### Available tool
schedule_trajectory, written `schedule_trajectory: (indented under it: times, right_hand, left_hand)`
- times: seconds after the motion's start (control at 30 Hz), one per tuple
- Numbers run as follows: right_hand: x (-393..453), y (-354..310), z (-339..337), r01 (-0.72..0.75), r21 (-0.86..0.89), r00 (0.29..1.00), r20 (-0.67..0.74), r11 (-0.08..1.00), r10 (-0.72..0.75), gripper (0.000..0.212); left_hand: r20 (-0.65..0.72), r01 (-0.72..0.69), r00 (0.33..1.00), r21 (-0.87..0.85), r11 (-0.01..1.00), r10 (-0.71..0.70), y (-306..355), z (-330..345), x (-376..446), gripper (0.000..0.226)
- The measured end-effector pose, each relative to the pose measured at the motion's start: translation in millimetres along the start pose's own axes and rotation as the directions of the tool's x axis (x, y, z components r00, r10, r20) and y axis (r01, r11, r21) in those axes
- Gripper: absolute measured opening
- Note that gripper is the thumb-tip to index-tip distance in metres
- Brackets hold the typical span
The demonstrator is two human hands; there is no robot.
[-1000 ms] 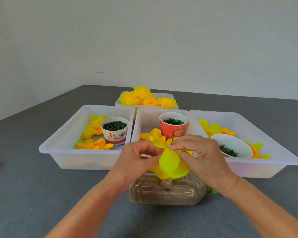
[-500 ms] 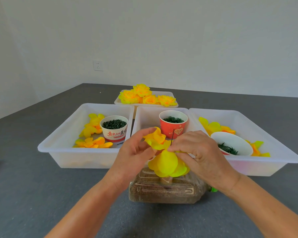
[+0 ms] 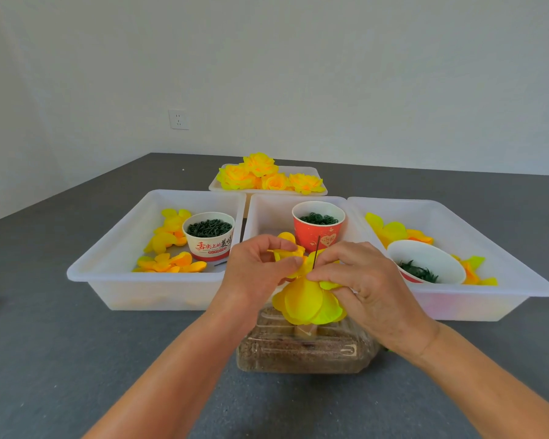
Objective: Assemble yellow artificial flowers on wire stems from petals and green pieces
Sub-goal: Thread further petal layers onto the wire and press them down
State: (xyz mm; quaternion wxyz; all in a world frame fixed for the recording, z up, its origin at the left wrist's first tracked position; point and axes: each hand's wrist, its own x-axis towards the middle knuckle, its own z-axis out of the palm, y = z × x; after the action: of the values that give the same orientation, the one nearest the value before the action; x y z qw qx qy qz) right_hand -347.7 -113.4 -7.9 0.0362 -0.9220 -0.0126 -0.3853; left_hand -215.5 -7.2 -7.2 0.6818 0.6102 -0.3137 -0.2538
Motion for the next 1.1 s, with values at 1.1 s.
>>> schedule_trajectory:
  times: [1.1]
  right_hand:
    - [-15, 3, -11, 0.090, 0.000, 0.994, 0.056, 0.996, -0.090, 0.020]
  left_hand:
    - [0.234, -0.325, 0.940, 0.387, 0.863, 0.249, -3, -2, -4, 0.010]
